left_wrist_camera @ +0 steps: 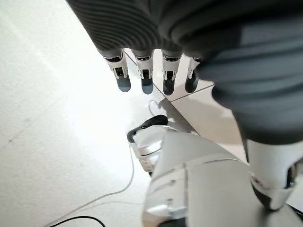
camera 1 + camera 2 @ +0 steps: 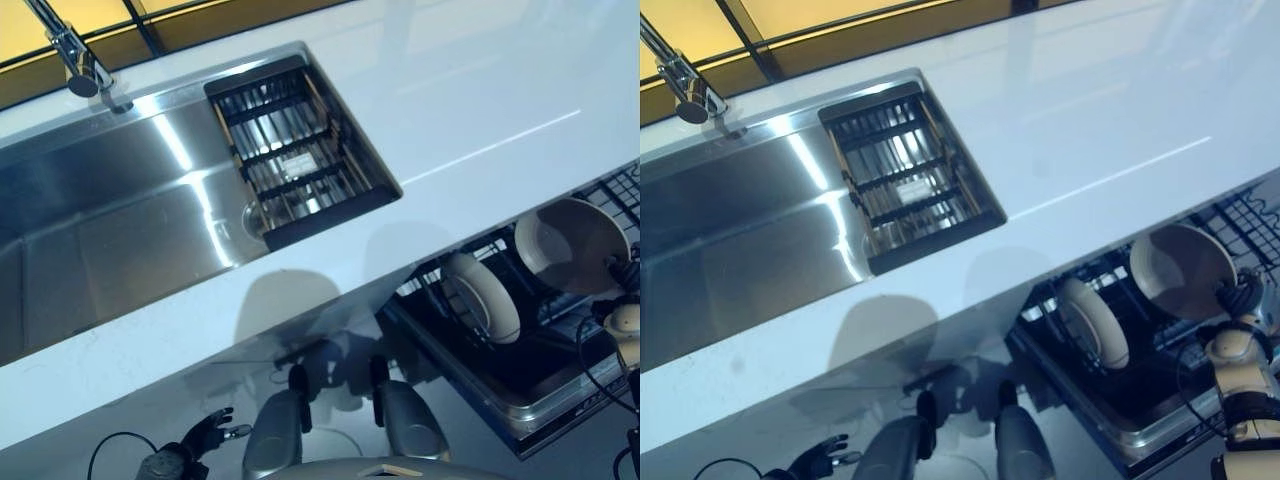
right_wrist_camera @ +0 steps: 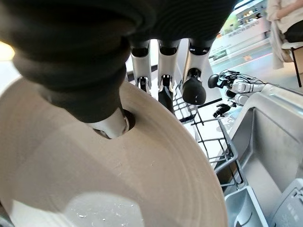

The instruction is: Pick up plates and place into dishwasher.

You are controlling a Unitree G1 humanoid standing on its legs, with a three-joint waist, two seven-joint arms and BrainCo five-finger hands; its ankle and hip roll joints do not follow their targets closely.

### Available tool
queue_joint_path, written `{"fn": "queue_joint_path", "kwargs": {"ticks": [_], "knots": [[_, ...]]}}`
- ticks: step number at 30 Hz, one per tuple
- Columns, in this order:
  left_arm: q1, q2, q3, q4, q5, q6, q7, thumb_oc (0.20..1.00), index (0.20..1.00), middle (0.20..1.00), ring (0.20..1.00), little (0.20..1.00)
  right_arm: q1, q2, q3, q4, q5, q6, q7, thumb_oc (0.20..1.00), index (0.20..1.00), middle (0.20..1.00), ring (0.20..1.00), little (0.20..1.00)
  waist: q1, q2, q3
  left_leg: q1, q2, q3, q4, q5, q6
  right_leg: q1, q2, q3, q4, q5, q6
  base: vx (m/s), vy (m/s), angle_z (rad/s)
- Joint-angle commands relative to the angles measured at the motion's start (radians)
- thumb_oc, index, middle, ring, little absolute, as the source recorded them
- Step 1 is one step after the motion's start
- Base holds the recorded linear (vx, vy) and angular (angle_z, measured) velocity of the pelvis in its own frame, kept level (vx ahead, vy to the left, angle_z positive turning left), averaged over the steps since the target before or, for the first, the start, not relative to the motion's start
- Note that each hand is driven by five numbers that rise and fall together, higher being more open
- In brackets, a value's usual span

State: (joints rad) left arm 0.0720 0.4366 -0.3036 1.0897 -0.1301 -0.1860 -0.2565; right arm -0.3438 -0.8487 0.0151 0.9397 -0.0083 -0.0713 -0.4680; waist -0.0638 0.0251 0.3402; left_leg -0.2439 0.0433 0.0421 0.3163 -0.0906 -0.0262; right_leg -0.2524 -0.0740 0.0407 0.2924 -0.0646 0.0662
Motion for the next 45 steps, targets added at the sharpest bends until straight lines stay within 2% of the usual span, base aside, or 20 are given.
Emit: {"fn": "queue_joint_path", "kwargs": {"ticks": [1,12,23,24,25,26,29,31,33,36,41,45], "knots": [[0.065,0.025,-0.043,-0.027,0.042,0.008,0.011,1.0,1.0,1.0,1.0,1.0,-0.069,-0.048,0.031,0.05,-0.014,-0.011,-0.054,0.2,0.2,0.2,0.2,0.2,0.029,-0.007,-0.041,-0.014,0.021,-0.044,0.049,-0.043,0.037,-0.019,-0.045,-0.017,-0.018,0.075,0.045,0.0,-0.023,0.09],[0.04,0.035,-0.085,-0.118,0.005,0.032,0.0,1.0,1.0,1.0,1.0,1.0,-0.146,0.002,0.102,0.189,0.006,0.038,-0.003,0.2,0.2,0.2,0.2,0.2,0.052,0.027,-0.033,-0.034,0.003,-0.055,0.049,-0.032,0.031,-0.01,-0.057,-0.033,-0.03,0.071,0.034,-0.01,0.004,0.04],[0.048,0.045,-0.091,-0.175,-0.03,0.054,-0.012,1.0,1.0,1.0,1.0,1.0,-0.165,0.027,0.121,0.237,0.047,0.055,0.026,0.2,0.2,0.2,0.2,0.2,0.057,0.051,-0.028,-0.034,-0.009,-0.048,0.048,-0.028,0.028,0.0,-0.068,-0.038,-0.036,0.064,0.025,0.0,0.025,0.01],[0.05,0.047,-0.089,-0.181,-0.034,0.059,-0.015,1.0,1.0,1.0,1.0,1.0,-0.167,0.026,0.118,0.238,0.054,0.056,0.023,0.438,0.438,0.438,0.438,0.438,0.057,0.053,-0.029,-0.032,-0.01,-0.048,0.045,-0.027,0.027,0.002,-0.068,-0.037,-0.039,0.064,0.024,0.0,0.0,0.0],[0.052,0.048,-0.087,-0.186,-0.033,0.062,-0.017,1.0,1.0,1.0,1.0,1.0,-0.169,0.021,0.113,0.238,0.056,0.06,0.023,0.944,0.944,0.944,0.944,0.944,0.058,0.053,-0.03,-0.029,-0.011,-0.048,0.042,-0.027,0.026,0.006,-0.068,-0.036,-0.042,0.064,0.024,0.0,0.0,0.0],[0.054,0.048,-0.085,-0.19,-0.031,0.064,-0.02,1.0,1.0,1.0,1.0,1.0,-0.17,0.017,0.107,0.242,0.057,0.057,0.021,1.0,1.0,1.0,1.0,1.0,0.058,0.054,-0.03,-0.028,-0.011,-0.047,0.04,-0.027,0.026,0.008,-0.069,-0.036,-0.044,0.064,0.024,0.0,0.0,0.0],[0.066,0.049,-0.082,-0.201,-0.032,0.066,-0.021,1.0,1.0,1.0,1.0,1.0,-0.168,0.009,0.097,0.234,0.07,0.049,-0.002,1.0,1.0,1.0,1.0,1.0,0.058,0.054,-0.033,-0.02,-0.012,-0.044,0.036,-0.026,0.026,0.014,-0.067,-0.034,-0.047,0.063,0.023,0.01,0.01,0.0],[0.075,0.048,-0.077,-0.211,-0.037,0.07,-0.023,1.0,1.0,1.0,1.0,1.0,-0.153,-0.001,0.074,0.219,0.128,0.018,-0.015,1.0,1.0,1.0,1.0,1.0,0.053,0.054,-0.039,-0.009,-0.011,-0.041,0.027,-0.025,0.026,0.025,-0.065,-0.03,-0.056,0.065,0.023,0.04,0.037,-0.02],[0.087,0.043,-0.067,-0.221,-0.038,0.081,-0.021,1.0,1.0,1.0,1.0,1.0,-0.124,0.004,0.021,0.173,0.271,-0.036,-0.025,1.0,1.0,1.0,1.0,1.0,0.044,0.053,-0.045,0.007,-0.008,-0.037,0.015,-0.026,0.026,0.034,-0.062,-0.024,-0.059,0.062,0.022,0.06,0.041,-0.01],[0.102,0.028,-0.052,-0.216,-0.038,0.085,-0.019,1.0,1.0,1.0,1.0,1.0,-0.053,0.035,-0.091,0.076,0.371,-0.117,-0.011,1.0,1.0,1.0,1.0,1.0,0.026,0.048,-0.054,0.028,-0.007,-0.03,0.003,-0.031,0.027,0.049,-0.055,-0.013,-0.065,0.058,0.021,0.07,0.038,-0.06],[0.129,0.01,-0.037,-0.223,-0.049,0.091,-0.01,1.0,1.0,1.0,1.0,1.0,0.032,0.053,-0.223,-0.09,0.495,-0.195,0.02,1.0,1.0,1.0,1.0,1.0,0.004,0.042,-0.069,0.058,-0.007,-0.021,-0.015,-0.036,0.03,0.065,-0.048,0.002,-0.073,0.055,0.022,0.06,0.033,-0.1],[0.145,0.001,-0.029,-0.235,-0.051,0.109,-0.007,1.0,1.0,1.0,1.0,1.0,0.083,0.047,-0.308,-0.156,0.513,-0.242,0.019,1.0,1.0,1.0,1.0,1.0,-0.011,0.038,-0.088,0.075,-0.006,-0.015,-0.024,-0.04,0.03,0.074,-0.046,0.011,-0.077,0.054,0.024,0.04,0.022,-0.02]]}}
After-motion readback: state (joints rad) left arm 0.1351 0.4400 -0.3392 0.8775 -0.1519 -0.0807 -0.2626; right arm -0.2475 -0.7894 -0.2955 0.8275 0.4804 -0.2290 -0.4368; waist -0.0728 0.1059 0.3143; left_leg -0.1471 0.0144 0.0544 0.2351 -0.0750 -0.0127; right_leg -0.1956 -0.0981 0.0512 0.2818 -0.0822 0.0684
